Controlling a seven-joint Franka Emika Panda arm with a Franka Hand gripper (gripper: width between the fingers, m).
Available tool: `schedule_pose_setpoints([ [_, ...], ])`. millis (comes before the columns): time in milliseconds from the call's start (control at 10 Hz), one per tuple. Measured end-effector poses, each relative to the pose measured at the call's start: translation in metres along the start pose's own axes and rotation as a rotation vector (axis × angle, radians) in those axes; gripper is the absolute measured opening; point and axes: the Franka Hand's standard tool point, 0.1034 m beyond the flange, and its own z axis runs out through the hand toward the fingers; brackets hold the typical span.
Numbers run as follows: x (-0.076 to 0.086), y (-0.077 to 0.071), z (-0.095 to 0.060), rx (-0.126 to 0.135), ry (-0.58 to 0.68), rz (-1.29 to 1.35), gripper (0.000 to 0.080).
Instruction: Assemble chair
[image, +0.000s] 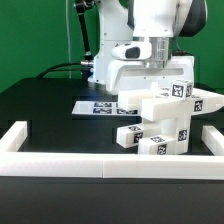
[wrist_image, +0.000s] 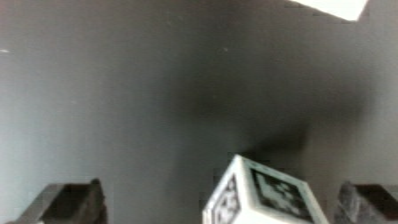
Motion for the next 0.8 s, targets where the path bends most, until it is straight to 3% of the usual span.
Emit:
schedule_pose_setpoints([
  [500,0.018,-0.004,0.002,0.001,0.018,-0.007,0.0649],
  [800,0.018,-0.005,0.007,0.000,0.014,-0.009,0.0649],
])
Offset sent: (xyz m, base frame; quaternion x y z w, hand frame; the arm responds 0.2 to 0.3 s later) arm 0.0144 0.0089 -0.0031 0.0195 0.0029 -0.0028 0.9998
